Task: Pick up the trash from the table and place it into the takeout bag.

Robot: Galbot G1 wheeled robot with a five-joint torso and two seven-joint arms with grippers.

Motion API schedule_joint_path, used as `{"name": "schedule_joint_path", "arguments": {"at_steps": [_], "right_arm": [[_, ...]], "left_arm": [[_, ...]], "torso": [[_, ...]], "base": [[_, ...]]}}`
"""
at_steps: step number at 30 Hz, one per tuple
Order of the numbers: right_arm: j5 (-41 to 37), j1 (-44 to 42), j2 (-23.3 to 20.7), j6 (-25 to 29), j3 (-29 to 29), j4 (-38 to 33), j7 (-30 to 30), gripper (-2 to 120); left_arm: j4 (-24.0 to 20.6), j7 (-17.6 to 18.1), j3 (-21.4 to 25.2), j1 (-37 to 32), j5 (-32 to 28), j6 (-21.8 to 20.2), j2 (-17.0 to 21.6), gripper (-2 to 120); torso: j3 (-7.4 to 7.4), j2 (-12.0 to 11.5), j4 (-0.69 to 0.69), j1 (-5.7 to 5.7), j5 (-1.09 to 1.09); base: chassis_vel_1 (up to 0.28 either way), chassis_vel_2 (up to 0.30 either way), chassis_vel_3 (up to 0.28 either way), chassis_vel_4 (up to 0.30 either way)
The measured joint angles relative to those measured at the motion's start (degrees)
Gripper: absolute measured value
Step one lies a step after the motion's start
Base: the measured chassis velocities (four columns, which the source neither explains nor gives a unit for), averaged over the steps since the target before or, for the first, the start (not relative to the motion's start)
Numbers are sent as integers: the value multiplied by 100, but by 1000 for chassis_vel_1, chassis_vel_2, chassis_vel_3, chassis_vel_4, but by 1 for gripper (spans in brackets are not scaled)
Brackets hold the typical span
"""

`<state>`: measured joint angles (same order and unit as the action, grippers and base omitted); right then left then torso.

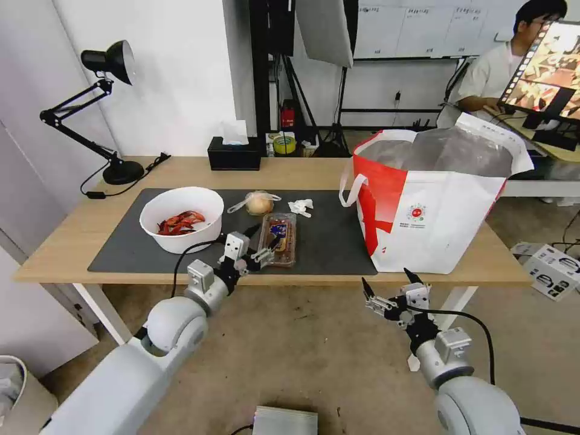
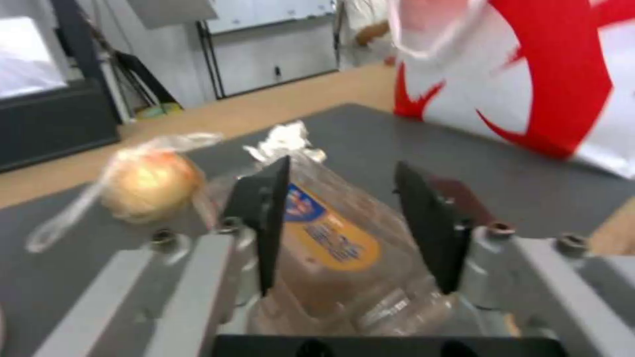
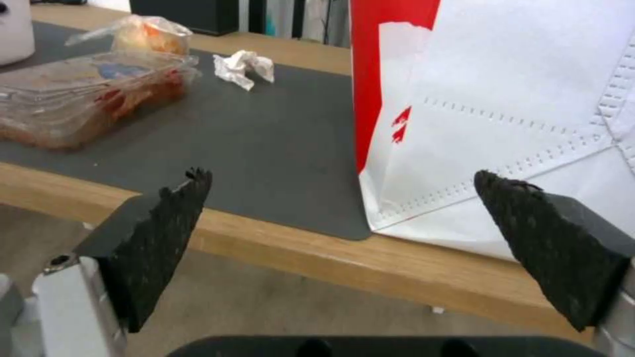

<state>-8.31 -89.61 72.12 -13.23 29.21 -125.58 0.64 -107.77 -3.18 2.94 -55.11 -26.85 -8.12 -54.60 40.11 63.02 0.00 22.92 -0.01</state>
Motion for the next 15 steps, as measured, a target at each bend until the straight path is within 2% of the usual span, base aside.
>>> {"name": "schedule_joint_path", "arguments": {"at_steps": [1,4,5,11,15], "right_arm": [[0,0,0,0,0,0,0,100],[0,1,2,-1,-13,25,0,100],[0,1,2,-1,-13,25,0,100],[-50,12,-27,-2,27,48,0,100],[-69,14,-16,-3,70,54,0,100]], "left_arm": [[0,0,0,0,0,0,0,39],[149,-21,-268,159,-183,2,-5,23],[149,-21,-268,159,-183,2,-5,23],[450,-19,-597,456,-360,21,-4,0],[612,-14,-826,661,-362,53,-20,0]], "torso": [[0,0,0,0,0],[0,0,0,0,0],[0,0,0,0,0],[0,0,0,0,1],[0,0,0,0,1]], "base": [[0,0,0,0],[0,0,0,0],[0,0,0,0],[0,0,0,0],[0,0,0,0]]}}
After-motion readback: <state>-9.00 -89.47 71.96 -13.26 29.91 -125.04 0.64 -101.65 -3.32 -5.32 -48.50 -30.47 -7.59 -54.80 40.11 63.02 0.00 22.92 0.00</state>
